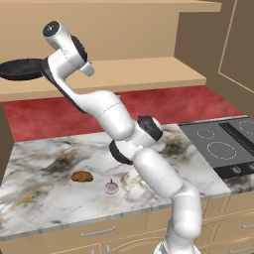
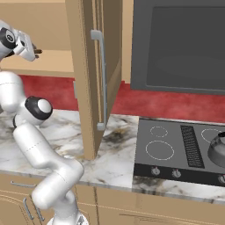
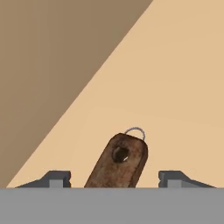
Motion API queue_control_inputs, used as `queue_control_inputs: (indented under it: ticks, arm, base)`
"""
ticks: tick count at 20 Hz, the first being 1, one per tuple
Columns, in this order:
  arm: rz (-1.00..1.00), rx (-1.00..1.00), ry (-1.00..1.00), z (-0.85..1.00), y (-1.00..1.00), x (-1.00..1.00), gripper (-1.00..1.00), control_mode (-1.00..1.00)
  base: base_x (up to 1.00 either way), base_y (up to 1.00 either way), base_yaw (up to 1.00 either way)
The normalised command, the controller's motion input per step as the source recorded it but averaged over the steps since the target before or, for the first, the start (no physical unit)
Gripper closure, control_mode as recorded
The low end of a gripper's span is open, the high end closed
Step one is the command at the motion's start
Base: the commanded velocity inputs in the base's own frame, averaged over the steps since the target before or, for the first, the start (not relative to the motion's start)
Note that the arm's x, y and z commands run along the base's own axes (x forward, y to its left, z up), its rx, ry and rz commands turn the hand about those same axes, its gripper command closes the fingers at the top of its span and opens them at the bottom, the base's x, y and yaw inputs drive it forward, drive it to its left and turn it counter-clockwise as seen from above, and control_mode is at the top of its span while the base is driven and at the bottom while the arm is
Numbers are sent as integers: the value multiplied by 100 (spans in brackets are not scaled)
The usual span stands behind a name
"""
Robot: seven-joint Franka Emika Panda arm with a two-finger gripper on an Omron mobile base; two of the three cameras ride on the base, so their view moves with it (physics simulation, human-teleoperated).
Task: Pick the pan from the cabinet and place it on the stove. Then turn on the stove burner for the pan.
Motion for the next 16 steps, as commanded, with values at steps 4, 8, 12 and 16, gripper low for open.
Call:
queue_control_inputs:
  ticks: [4,8,12,16]
  arm:
    - [0,0,0,-47,22,13,100,-100]
    - [0,0,0,-46,22,7,100,-100]
    - [0,0,-1,-28,20,1,100,-100]
    - [0,0,-12,-6,23,-7,100,-100]
  base:
    - [0,0,0]
    - [0,0,0]
    - [0,0,0]
    - [0,0,0]
